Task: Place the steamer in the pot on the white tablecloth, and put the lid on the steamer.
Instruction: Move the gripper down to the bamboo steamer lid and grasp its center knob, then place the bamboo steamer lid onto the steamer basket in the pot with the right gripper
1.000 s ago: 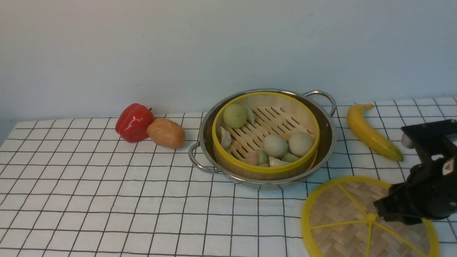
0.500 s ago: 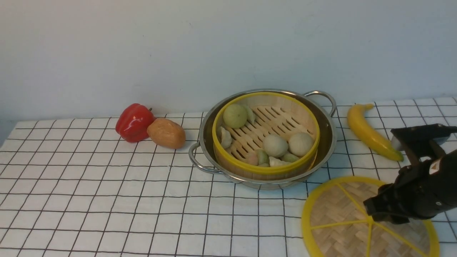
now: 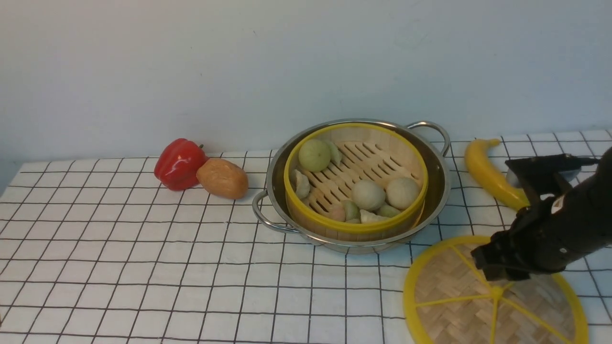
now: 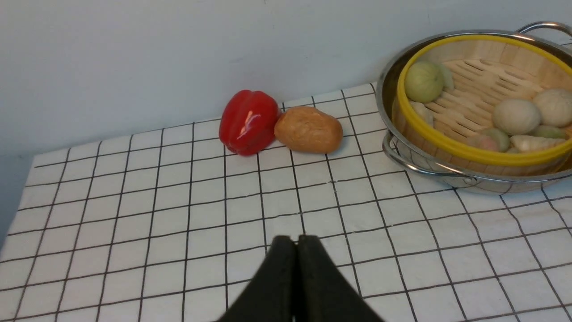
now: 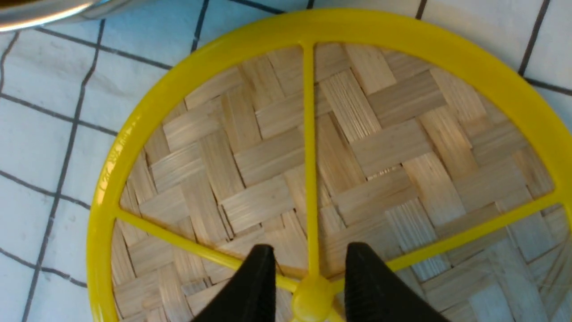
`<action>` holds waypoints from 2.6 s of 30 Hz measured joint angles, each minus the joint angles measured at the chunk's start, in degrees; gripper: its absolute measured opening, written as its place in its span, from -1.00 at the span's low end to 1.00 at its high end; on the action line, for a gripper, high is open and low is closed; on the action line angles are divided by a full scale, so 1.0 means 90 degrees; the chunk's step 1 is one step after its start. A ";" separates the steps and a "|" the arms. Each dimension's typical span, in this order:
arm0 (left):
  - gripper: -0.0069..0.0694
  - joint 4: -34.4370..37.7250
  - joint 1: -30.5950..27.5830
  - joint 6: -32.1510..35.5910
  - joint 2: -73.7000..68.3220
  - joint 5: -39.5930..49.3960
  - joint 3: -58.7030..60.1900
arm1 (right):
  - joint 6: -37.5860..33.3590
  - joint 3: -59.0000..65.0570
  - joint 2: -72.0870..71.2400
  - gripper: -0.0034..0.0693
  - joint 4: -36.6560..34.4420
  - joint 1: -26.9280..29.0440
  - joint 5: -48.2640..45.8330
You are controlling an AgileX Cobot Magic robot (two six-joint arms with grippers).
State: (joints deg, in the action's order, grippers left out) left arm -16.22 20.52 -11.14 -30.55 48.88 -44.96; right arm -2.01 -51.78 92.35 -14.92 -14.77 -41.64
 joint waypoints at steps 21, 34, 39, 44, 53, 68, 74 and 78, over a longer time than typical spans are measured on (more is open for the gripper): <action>-0.88 -0.0056 0.0000 0.0078 -0.0031 -0.0039 0.0020 | 0.0000 -0.0088 0.0465 -0.46 0.0006 0.0000 -0.0313; -0.88 -0.0082 0.0000 0.0078 -0.0031 -0.0033 0.0020 | 0.0223 -0.1268 0.0425 -0.50 0.0824 -0.0005 -0.2872; -0.88 -0.0095 0.0000 0.0078 -0.0031 -0.0013 0.0020 | 0.0437 -0.1617 0.0024 -0.50 0.1273 -0.0005 -0.3133; -0.88 -0.0142 0.0000 0.0078 -0.0031 0.0060 0.0020 | 0.0762 -0.2606 -0.0462 -0.50 0.1245 -0.0050 -0.3200; -0.88 -0.0148 0.0000 0.0078 -0.0031 0.0060 0.0020 | 0.1187 -0.4835 0.0785 -0.50 0.1205 -0.1113 -0.3222; -0.88 -0.0148 0.0000 0.0082 -0.0031 0.0468 0.0020 | 0.1431 -0.7487 0.3110 -0.50 0.1222 -0.1592 -0.3227; -0.88 -0.0148 0.0000 0.0082 -0.0031 0.0491 0.0020 | 0.1431 -0.7519 0.3375 -0.50 0.1457 -0.1592 -0.3227; -0.88 -0.0148 0.0000 0.0082 -0.0031 0.0506 0.0020 | 0.1431 -0.7519 0.3428 -0.50 0.1658 -0.1592 -0.3227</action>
State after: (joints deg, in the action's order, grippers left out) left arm -17.55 20.52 -10.40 -30.83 53.43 -44.78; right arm 10.87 -119.45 123.20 0.00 -29.10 -70.68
